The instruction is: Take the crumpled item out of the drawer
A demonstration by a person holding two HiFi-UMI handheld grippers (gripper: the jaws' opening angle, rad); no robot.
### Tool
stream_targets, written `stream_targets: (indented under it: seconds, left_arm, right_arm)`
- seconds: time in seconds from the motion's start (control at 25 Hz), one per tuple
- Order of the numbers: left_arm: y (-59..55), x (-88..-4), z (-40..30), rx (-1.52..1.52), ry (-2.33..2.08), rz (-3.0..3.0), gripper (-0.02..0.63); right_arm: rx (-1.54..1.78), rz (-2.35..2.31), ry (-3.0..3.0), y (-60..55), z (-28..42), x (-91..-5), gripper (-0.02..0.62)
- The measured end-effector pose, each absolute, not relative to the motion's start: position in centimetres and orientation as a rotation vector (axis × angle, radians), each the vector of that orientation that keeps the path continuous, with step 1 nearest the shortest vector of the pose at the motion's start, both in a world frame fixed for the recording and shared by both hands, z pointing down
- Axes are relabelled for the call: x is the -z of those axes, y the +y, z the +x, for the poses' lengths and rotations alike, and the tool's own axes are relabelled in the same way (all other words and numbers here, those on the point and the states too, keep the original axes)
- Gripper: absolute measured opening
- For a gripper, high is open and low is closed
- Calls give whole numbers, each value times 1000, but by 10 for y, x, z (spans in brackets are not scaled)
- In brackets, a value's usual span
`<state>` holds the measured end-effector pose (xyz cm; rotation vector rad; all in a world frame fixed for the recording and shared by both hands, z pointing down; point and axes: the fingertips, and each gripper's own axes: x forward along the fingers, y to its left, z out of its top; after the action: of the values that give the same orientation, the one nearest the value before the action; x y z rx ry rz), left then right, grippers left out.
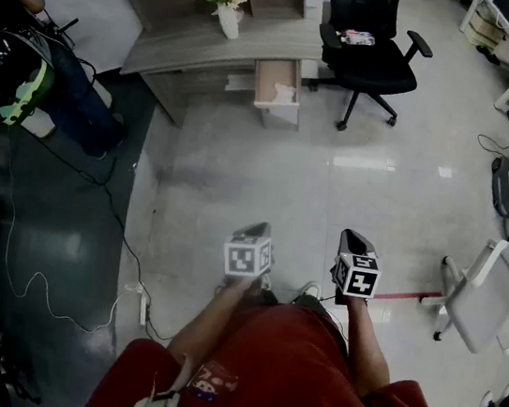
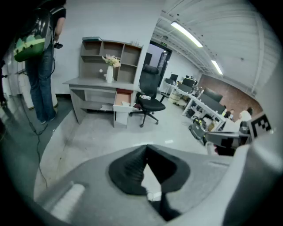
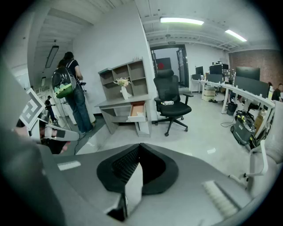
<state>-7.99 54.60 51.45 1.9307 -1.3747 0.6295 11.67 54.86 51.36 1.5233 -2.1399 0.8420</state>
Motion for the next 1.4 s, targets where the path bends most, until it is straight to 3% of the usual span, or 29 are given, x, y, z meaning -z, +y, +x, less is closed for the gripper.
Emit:
stream_targets:
  seconds: [0.76, 1.4]
  left_arm:
    - [561, -532, 11, -690, -1380, 1923, -3]
    - [527, -541, 38, -707, -1354, 1926, -3]
  right_arm:
    - [-963, 1492, -2156, 568, 211, -537, 2]
    - [-909, 1568, -2130, 532, 241, -540, 2]
